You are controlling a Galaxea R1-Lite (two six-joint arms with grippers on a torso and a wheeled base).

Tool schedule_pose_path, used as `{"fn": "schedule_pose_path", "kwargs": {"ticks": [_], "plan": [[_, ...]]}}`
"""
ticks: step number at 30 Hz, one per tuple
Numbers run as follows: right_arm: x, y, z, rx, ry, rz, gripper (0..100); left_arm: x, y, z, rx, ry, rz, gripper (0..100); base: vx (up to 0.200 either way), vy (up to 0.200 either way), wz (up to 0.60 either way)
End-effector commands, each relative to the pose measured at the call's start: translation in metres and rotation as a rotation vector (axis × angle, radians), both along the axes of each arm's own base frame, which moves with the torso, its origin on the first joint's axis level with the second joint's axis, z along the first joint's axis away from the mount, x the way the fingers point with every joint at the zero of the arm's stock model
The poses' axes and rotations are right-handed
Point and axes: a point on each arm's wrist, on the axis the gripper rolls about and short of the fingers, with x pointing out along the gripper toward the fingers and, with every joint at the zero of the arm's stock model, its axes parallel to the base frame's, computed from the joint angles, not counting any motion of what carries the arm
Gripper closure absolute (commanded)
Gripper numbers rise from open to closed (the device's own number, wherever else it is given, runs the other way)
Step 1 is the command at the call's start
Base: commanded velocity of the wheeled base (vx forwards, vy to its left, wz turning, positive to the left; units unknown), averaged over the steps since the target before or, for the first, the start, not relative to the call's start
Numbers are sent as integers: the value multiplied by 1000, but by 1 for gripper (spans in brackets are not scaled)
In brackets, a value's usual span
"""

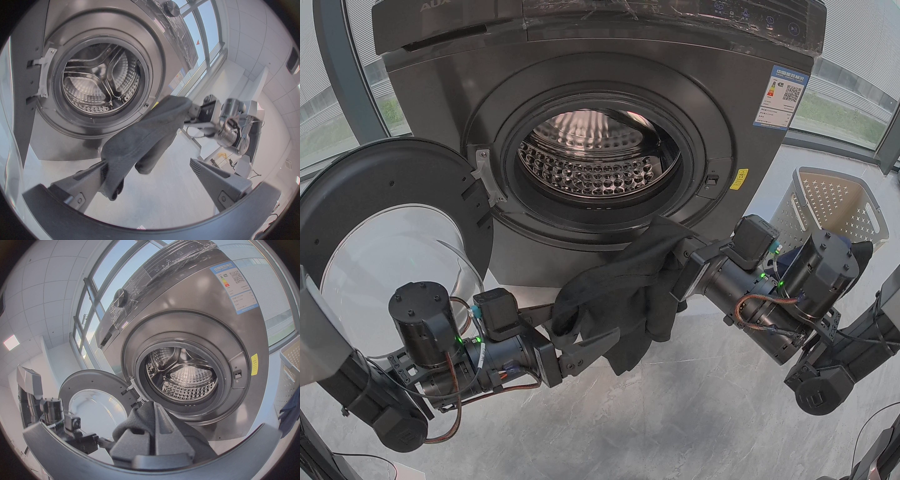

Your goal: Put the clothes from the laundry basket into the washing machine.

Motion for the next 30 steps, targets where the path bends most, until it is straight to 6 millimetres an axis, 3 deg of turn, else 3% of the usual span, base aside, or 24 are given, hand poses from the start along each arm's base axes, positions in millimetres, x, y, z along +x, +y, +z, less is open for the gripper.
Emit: {"fn": "schedule_pose_path", "kwargs": {"ticks": [1,10,20,30], "plan": [[3,5,9,21,-22,3,100,7,-4,-31,56,46,3,0,0,0,0],[4,7,13,35,-28,-5,100,19,-8,-57,62,34,20,0,0,0,0],[5,8,16,43,-37,-6,100,21,-11,-60,65,36,15,0,0,0,0],[8,9,20,48,-36,-18,100,25,-19,-75,88,63,-2,0,0,0,0]]}}
